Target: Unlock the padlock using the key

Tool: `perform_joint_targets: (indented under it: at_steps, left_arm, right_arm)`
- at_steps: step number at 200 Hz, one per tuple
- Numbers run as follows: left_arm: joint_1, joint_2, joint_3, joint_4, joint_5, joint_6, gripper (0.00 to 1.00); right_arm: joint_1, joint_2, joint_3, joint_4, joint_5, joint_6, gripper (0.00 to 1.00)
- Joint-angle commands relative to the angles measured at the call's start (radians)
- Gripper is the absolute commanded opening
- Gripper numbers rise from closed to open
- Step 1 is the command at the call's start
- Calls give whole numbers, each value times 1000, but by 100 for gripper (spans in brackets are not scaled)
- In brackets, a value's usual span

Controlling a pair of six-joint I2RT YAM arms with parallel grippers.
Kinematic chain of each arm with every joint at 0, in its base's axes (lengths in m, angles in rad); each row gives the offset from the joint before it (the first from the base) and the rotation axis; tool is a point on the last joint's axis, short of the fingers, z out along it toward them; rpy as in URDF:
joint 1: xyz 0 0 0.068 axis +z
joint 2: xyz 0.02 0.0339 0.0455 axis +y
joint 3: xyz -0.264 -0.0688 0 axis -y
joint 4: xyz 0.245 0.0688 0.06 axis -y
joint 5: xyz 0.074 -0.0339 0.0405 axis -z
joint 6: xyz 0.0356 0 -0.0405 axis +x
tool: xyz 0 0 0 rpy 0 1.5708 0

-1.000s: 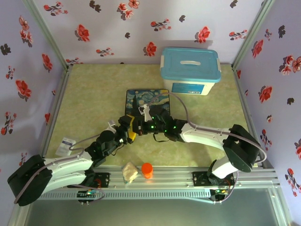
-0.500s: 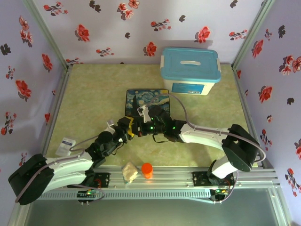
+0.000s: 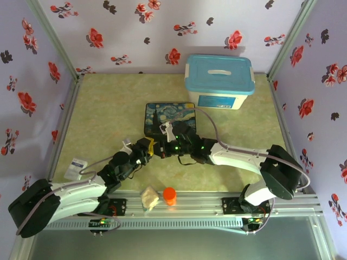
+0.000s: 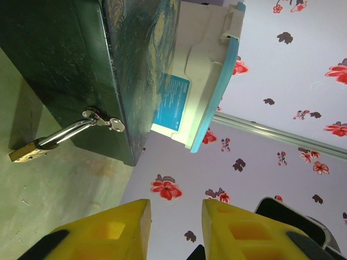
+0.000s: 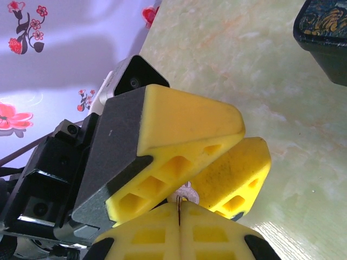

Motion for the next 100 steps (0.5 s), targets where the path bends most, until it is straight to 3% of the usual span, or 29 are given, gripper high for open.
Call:
perform_joint_targets:
  at_steps: [1,40,100]
  left_arm:
    - [2,-26,-9,-30,-8,18,30]
    - [5,-36,-10,-54,-9,20,19]
    - [10,-39,-7,-82,-8,23,15]
  right_arm:
    - [1,-38,-4,-17,20,-30,0]
    - [-5,-49,-10,-27,21,-33,0]
    - [-15,-68,-19,-49,27,-40,0]
